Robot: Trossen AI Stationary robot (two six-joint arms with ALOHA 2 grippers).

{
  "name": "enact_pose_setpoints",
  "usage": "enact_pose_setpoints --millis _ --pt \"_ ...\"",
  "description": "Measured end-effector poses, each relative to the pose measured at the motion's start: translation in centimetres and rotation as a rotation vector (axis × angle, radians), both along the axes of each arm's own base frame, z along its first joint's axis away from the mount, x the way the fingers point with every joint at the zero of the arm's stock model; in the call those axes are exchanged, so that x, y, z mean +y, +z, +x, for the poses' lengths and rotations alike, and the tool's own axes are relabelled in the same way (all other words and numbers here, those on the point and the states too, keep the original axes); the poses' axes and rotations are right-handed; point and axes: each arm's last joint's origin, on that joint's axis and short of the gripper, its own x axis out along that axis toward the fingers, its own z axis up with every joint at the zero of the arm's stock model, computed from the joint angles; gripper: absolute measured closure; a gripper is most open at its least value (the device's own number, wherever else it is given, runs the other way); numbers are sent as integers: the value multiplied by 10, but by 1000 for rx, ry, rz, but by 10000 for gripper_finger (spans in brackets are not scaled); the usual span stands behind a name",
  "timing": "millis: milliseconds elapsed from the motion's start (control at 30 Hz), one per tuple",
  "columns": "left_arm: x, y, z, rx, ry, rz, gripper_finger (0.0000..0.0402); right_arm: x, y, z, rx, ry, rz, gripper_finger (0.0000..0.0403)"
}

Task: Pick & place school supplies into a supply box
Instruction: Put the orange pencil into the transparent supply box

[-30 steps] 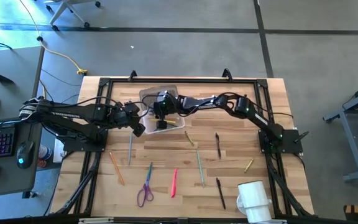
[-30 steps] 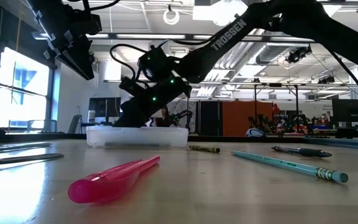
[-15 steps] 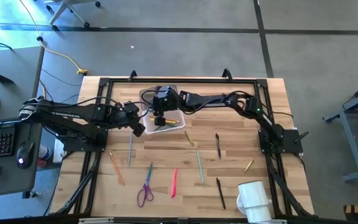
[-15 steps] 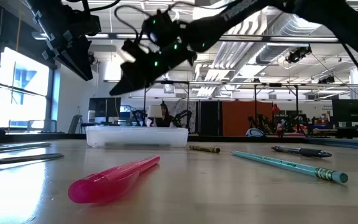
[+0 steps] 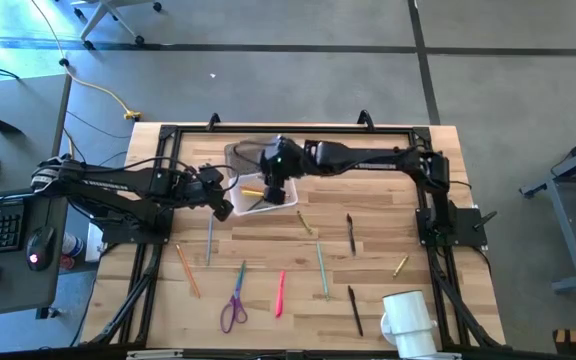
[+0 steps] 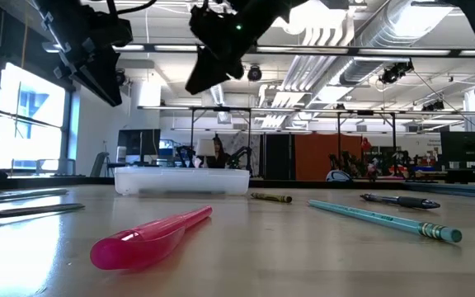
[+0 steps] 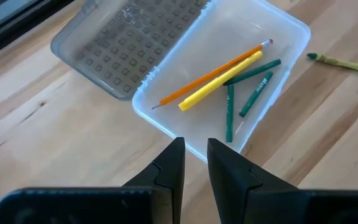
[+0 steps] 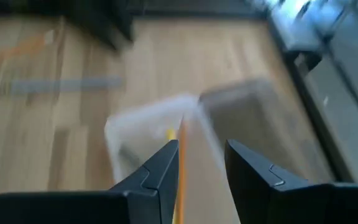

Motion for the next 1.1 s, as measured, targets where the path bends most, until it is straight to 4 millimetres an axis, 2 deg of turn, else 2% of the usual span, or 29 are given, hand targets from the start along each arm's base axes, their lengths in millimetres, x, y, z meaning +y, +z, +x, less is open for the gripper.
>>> enact_pose_setpoints --millis 133,233,367,567,733,900,1033,1100 --pt "-3 1 2 -19 -17 1 298 24 -13 -9 180 12 -17 290" --pt "-7 1 2 -25 -38 3 298 42 -19 -13 252 -72 -119 291" --pt "-13 2 3 -38 -67 1 298 65 -19 -16 269 -157 -256 295" --pt "-27 4 5 -109 -82 -60 298 91 -16 -18 246 -112 -218 295" --pt "-50 -7 -2 -116 -81 -257 298 109 -5 -28 250 -95 -248 295" --pt "-80 -24 -18 -108 -5 -436 298 123 10 -46 265 -147 -285 296" --pt "-103 -38 -34 -8 -18 -574 298 130 16 -56 277 -173 -287 300" --pt "-111 -45 -40 52 52 -665 298 132 17 -57 274 -164 -279 301"
